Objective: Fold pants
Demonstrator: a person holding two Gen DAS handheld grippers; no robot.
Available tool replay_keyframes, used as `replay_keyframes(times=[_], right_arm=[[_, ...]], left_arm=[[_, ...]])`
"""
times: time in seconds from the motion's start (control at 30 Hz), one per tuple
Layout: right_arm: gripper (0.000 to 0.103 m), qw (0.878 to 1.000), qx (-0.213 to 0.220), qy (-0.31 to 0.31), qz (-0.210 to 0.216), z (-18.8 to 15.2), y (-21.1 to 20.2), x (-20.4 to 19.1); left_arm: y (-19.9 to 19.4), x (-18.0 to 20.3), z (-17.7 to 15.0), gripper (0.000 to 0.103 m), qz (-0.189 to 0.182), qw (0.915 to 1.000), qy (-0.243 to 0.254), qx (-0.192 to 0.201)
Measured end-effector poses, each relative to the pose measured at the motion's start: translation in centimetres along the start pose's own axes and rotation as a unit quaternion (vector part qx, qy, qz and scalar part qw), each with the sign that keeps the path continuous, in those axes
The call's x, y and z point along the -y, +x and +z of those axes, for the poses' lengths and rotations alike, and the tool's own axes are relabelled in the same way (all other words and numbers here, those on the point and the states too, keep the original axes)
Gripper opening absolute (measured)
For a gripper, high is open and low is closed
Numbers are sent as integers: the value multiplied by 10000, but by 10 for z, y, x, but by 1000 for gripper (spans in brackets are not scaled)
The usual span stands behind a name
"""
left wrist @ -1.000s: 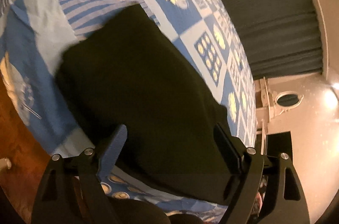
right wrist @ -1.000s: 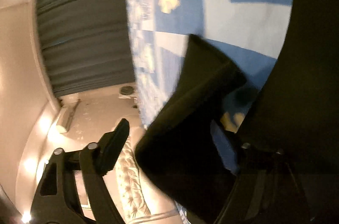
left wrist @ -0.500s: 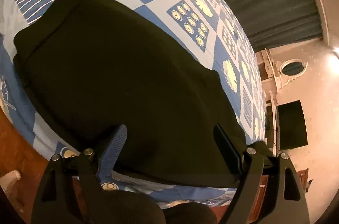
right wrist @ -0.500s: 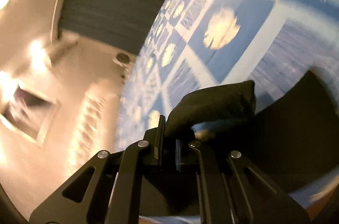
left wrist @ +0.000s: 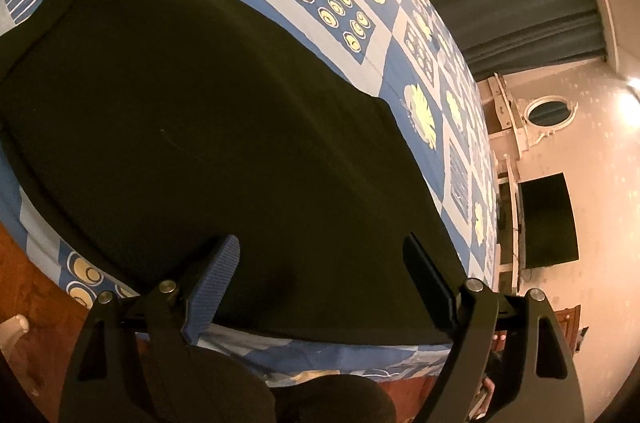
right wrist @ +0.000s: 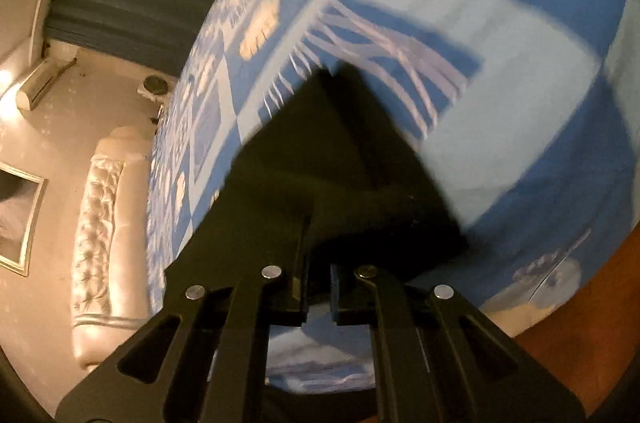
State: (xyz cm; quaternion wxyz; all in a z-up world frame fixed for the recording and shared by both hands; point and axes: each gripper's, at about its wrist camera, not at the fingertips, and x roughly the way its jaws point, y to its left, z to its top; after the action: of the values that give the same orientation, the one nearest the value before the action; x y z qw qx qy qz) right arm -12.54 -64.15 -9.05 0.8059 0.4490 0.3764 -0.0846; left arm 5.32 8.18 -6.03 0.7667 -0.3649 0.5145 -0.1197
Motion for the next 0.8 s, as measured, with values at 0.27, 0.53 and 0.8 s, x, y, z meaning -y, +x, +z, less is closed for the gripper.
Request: replay_keyframes(times=[0.27, 0.53, 0.8], right_arm=[[72, 9987, -280, -211, -380, 29, -30, 3], [69, 9962, -260, 462, 695, 63, -2, 45], [38, 9939, -763, -361, 715, 65, 35, 19]], left_arm=[[1, -4, 2, 82, -55, 9999, -88, -20], [1, -3, 0, 82, -22, 10000, -1, 17], [4, -3, -1, 82, 29, 9999, -84, 77]])
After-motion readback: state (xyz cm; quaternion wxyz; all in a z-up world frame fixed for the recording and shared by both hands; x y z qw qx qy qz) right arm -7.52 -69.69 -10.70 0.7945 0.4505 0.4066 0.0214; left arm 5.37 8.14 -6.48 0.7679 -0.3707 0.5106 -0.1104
